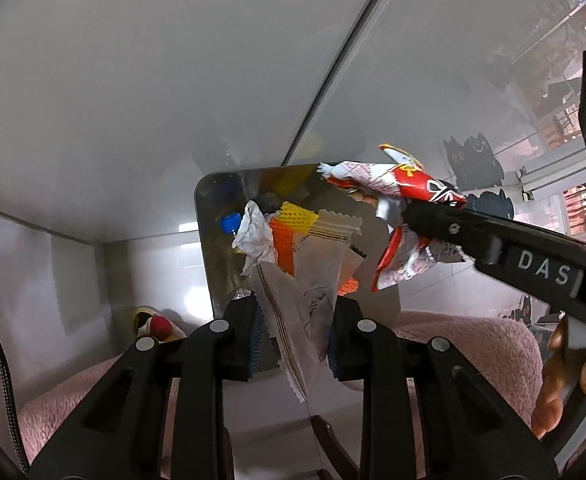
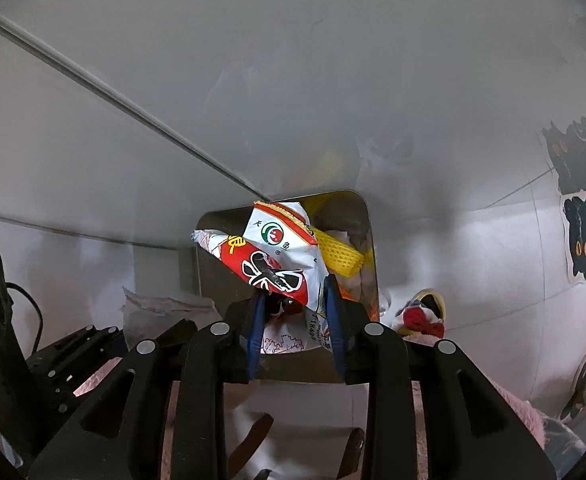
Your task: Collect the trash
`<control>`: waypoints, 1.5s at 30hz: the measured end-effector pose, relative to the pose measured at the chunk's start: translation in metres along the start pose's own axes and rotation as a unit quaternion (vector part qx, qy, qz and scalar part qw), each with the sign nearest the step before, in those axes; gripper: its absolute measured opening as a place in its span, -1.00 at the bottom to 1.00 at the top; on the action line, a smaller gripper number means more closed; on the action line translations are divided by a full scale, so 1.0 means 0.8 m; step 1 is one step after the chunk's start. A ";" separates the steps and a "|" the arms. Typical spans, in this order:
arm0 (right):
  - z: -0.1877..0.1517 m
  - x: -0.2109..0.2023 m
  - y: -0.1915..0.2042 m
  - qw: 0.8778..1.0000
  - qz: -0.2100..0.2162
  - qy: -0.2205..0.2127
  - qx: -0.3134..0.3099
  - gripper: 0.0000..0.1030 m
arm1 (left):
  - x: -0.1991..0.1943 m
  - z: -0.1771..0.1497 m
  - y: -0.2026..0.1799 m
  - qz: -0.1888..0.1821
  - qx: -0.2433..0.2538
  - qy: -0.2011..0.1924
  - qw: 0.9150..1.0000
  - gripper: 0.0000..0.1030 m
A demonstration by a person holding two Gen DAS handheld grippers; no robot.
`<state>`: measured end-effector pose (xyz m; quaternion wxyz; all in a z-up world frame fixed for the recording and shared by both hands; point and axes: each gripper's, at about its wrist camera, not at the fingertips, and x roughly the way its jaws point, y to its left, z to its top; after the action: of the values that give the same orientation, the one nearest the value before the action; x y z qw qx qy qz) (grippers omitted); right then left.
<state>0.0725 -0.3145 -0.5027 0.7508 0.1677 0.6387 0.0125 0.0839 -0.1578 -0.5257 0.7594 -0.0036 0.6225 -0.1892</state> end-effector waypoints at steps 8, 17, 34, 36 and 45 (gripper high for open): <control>0.002 -0.012 0.003 1.000 0.002 -0.011 0.005 0.01 | -0.008 0.003 0.001 0.002 -0.004 -0.012 1.000 -0.02; -0.002 -0.067 0.015 0.999 -0.014 -0.048 -0.006 0.80 | -0.071 0.002 0.013 0.024 -0.011 -0.062 0.998 0.76; -0.019 -0.290 0.110 0.970 -0.039 -0.218 -0.102 0.93 | -0.320 -0.014 0.021 0.078 0.005 -0.234 0.969 0.84; -0.026 -0.323 0.119 0.963 -0.046 -0.247 -0.101 0.93 | -0.355 -0.015 0.015 0.085 0.016 -0.253 0.964 0.84; -0.058 -0.467 0.156 0.912 -0.077 -0.388 -0.109 0.94 | -0.502 -0.024 -0.008 0.098 0.014 -0.363 0.926 0.85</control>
<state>-0.0168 -0.2729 -0.1183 0.9519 0.0266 0.3025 -0.0421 0.0022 -0.0425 -0.1494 0.9481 0.0000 0.2987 -0.1085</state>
